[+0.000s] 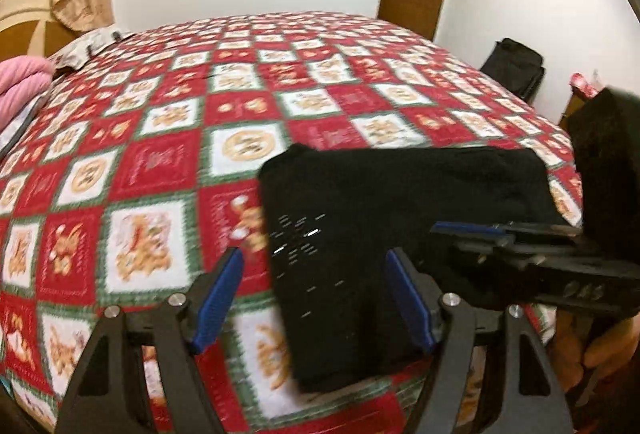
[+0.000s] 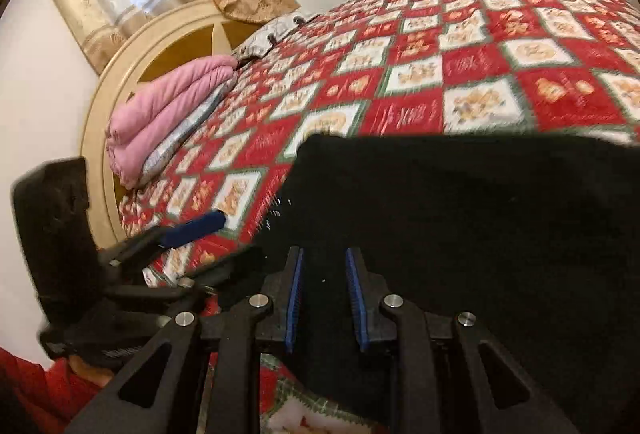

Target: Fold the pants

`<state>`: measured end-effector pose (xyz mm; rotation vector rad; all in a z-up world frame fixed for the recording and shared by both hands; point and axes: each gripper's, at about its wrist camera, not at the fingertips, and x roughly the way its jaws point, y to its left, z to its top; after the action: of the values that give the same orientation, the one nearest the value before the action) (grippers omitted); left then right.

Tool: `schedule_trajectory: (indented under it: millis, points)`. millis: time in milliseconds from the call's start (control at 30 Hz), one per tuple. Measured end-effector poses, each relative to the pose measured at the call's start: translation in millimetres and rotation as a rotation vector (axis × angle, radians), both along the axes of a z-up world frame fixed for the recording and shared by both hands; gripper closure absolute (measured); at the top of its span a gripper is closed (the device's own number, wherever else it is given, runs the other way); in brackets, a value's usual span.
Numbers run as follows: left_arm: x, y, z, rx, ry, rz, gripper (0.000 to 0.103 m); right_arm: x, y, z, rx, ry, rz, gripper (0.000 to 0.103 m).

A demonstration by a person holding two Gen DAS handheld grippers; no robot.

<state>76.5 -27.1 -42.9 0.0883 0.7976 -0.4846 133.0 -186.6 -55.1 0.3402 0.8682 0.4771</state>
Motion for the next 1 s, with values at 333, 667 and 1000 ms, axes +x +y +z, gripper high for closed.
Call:
schedule_trajectory:
  millis: [333,667,1000]
  points:
    - [3.2,-29.4,-11.5,0.059,-0.017,-0.022,0.022,-69.6,-145.8,49.6,-0.040,-0.056,-0.402,0.047]
    - [9.6,-27.5,-26.2,0.065,0.037,0.051,0.006,-89.3,-169.6,1.2,0.080,0.105,-0.429,0.047]
    - [11.5,-25.2,-33.6,0.029,0.071,0.072,0.003,-88.2,-159.5,-10.1,0.084,0.144,-0.457,0.043]
